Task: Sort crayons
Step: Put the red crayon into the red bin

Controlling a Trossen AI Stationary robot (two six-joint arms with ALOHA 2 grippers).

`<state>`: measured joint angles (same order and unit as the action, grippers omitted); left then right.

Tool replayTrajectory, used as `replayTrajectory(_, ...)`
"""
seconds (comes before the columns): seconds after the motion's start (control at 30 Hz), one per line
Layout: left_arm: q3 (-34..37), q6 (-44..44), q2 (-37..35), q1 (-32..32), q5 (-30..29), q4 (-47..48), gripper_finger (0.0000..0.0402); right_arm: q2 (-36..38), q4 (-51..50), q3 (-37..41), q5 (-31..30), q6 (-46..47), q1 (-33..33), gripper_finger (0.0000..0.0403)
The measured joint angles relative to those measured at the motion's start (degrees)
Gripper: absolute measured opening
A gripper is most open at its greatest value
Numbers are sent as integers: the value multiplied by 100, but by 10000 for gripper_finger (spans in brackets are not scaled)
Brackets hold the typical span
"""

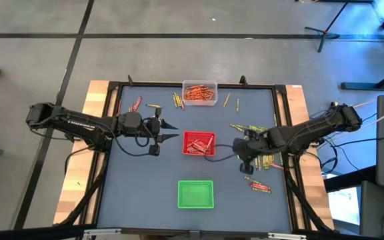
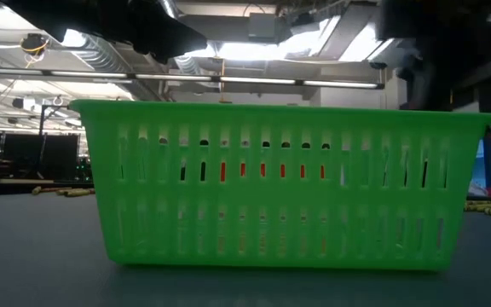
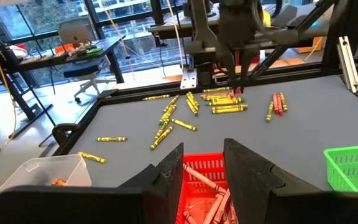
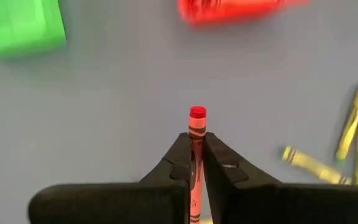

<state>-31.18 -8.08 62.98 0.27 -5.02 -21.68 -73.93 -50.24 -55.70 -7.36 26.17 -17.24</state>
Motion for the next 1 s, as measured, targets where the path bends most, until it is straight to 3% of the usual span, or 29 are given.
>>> replayTrajectory(0.23,0,-2,0,0,-1,-3,99,-458,595,-505,-259,-1207,487,16)
replayTrajectory(0.47,0,-2,0,0,0,-2,99,-1416,722,-1279,-259,-2063,854,15)
replayTrajectory(0.77,0,-2,-2,0,0,-2,99,-2605,767,-2317,-254,-2632,1219,21)
replayTrajectory(1.0,0,-2,-2,0,0,-2,99,-3183,1279,-2536,-205,-2695,1331,35)
